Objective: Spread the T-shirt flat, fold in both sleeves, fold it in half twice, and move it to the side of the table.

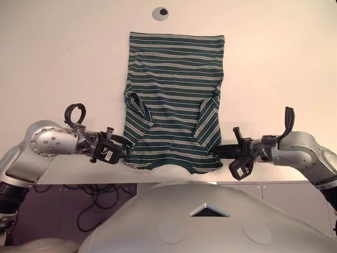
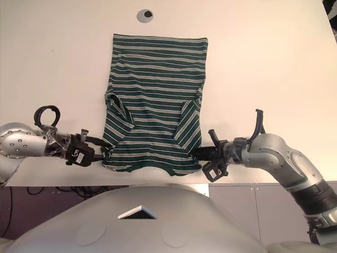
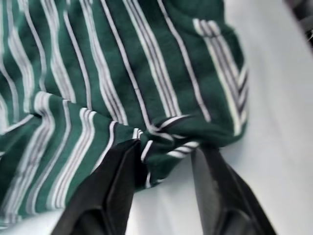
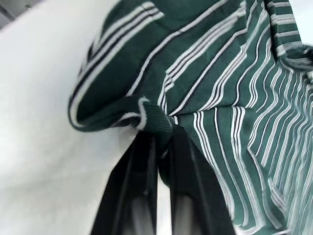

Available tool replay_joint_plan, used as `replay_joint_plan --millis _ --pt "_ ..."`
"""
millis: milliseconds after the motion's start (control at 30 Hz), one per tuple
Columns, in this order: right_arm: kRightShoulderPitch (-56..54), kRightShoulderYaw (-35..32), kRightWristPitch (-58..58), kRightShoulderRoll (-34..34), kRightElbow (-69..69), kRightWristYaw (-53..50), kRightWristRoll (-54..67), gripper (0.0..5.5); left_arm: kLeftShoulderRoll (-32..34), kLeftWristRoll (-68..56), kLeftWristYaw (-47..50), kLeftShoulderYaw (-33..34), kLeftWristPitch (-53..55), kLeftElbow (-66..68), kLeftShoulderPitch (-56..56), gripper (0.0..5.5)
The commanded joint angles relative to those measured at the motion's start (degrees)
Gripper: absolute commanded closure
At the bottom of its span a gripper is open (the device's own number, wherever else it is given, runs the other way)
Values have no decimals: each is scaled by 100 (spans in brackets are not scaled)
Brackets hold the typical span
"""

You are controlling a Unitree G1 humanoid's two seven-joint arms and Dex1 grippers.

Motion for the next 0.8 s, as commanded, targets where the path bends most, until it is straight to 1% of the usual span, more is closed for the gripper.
replay_joint_plan --millis 33,100,167,233,267,333,433,500,633,733,800 --pt "823 -154 1976 -565 -462 829 1422 550 228 -862 -468 0 1413 -355 328 442" --pt "1205 -426 2962 -966 -1102 1115 2480 550 244 -1373 -511 165 1955 -584 485 470" --pt "1200 -886 3995 -854 -1526 932 3695 550 -40 -2223 -321 487 2704 -795 414 510" --pt "623 -1332 5103 -390 -1583 397 4963 550 -438 -3102 -32 880 3436 -680 -15 540" --pt "117 -1514 5585 -170 -1374 162 5504 550 -623 -3435 132 1048 3755 -495 -317 547" --pt "-609 -1771 6182 84 -810 34 6074 550 -897 -3801 393 1221 4216 -185 -836 547" --pt "-1345 -2011 6619 481 538 62 6295 550 -1518 -4038 901 1241 4778 522 -1949 547" --pt "-1774 -2056 6782 851 1394 -121 6197 550 -2007 -3866 1293 1100 4952 1080 -2635 547" --pt "-2190 -1962 6680 1423 2178 -461 5653 550 -2829 -3015 2149 744 4812 2240 -3566 547" --pt "-2623 -2042 6525 1994 2649 -797 5382 550 -3283 -2580 2449 679 4531 2971 -3970 547" --pt "-2973 -2174 6390 2364 3051 -1043 5275 550 -3533 -2350 2657 749 4301 3532 -4231 547"
